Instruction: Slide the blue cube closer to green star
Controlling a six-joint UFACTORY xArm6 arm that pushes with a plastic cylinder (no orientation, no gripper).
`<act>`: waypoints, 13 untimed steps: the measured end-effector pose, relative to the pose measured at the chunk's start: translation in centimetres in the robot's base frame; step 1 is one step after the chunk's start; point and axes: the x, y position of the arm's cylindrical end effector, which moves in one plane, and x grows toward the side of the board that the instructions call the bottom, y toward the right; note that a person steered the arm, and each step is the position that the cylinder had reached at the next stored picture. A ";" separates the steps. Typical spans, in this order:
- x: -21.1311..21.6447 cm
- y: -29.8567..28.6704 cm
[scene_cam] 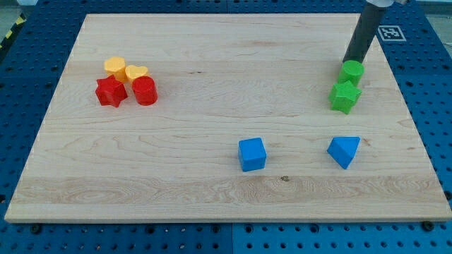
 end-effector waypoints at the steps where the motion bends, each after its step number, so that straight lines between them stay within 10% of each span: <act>1: 2.1 0.0; 4: 1.8 -17.3; 8: 15.4 -30.6; 13: 19.2 -20.6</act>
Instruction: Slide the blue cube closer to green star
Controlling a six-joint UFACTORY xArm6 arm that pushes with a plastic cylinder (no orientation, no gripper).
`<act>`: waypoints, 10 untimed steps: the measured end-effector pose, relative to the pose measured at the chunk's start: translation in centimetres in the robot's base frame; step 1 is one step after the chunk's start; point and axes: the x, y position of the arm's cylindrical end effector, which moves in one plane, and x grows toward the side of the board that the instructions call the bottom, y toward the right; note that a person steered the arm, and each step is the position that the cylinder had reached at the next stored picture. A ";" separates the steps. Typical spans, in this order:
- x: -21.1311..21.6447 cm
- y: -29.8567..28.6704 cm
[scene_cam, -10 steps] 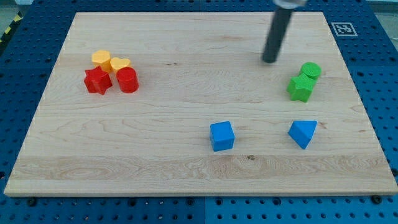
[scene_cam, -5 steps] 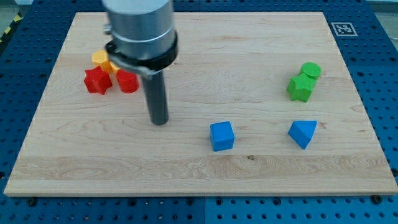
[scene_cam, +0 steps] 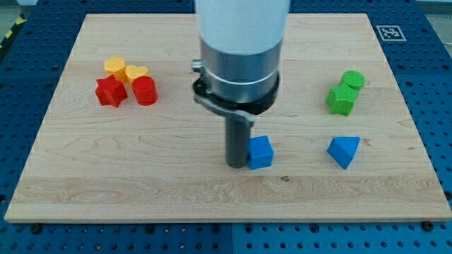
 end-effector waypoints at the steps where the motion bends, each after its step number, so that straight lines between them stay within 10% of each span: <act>1: 0.0 2.3; 10: -5.0 17.5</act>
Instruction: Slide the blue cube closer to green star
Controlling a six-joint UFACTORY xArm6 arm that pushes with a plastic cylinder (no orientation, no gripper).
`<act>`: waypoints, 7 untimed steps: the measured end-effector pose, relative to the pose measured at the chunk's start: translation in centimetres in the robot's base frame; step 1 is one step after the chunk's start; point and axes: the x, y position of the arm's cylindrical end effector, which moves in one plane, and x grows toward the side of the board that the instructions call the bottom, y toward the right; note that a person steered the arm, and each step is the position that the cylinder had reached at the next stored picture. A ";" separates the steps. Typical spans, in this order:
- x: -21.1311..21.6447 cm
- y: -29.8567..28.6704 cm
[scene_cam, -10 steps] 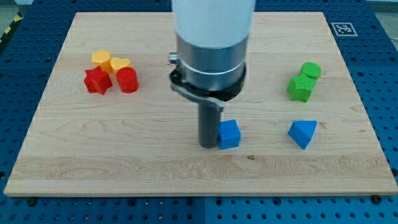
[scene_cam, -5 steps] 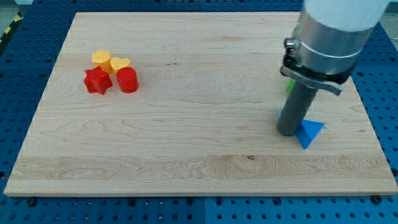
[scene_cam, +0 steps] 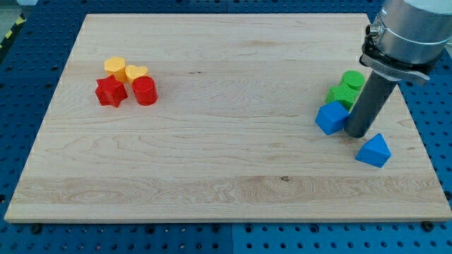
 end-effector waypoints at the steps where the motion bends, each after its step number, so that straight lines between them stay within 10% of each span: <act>1: 0.0 -0.4; 7: -3.2 -3.4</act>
